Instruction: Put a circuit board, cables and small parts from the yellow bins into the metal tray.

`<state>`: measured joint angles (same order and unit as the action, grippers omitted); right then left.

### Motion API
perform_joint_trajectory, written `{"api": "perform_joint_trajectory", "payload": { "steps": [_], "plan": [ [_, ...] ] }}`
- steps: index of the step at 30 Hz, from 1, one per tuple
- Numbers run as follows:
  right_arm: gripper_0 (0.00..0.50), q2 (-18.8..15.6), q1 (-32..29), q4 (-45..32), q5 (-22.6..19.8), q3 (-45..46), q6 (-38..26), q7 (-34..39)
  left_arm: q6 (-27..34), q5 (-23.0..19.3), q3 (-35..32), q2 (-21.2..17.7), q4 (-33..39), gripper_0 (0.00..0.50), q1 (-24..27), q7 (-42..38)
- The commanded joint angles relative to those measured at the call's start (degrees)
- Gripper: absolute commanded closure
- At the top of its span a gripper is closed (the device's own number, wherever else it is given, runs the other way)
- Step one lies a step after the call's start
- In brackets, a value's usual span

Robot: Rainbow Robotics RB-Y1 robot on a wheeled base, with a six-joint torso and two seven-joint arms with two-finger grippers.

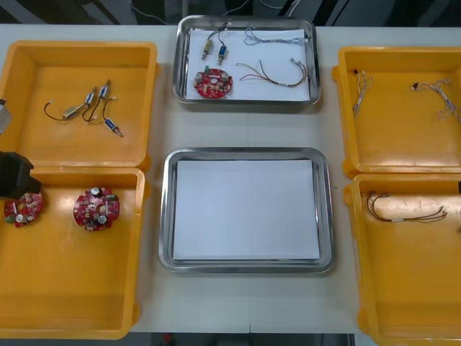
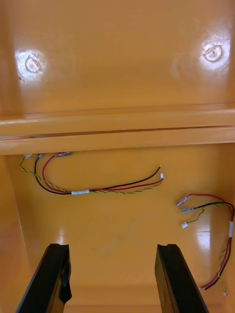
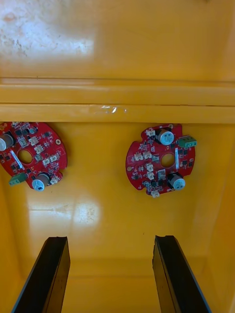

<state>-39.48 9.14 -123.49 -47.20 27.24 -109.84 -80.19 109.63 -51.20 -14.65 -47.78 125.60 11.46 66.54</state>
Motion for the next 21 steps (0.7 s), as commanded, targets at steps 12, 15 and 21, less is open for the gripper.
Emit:
{"api": "perform_joint_trajectory", "payload": {
  "steps": [12,15,21],
  "plan": [
    [0.000,-2.6,-5.3,-1.4,1.7,1.2,-0.2,2.5,0.4,-0.7,-0.7,-2.2,0.4,0.000,-1.3,4.1],
    [0.000,-2.6,-7.4,-1.3,2.4,1.3,-0.2,2.5,0.4,-1.7,-0.8,-2.8,0.3,0.000,-1.4,3.9],
    [0.000,-2.6,-10.2,-1.1,3.6,1.7,2.8,3.0,-0.9,-6.8,-2.1,-5.1,-2.2,0.000,-1.9,4.2]
  ]
}}
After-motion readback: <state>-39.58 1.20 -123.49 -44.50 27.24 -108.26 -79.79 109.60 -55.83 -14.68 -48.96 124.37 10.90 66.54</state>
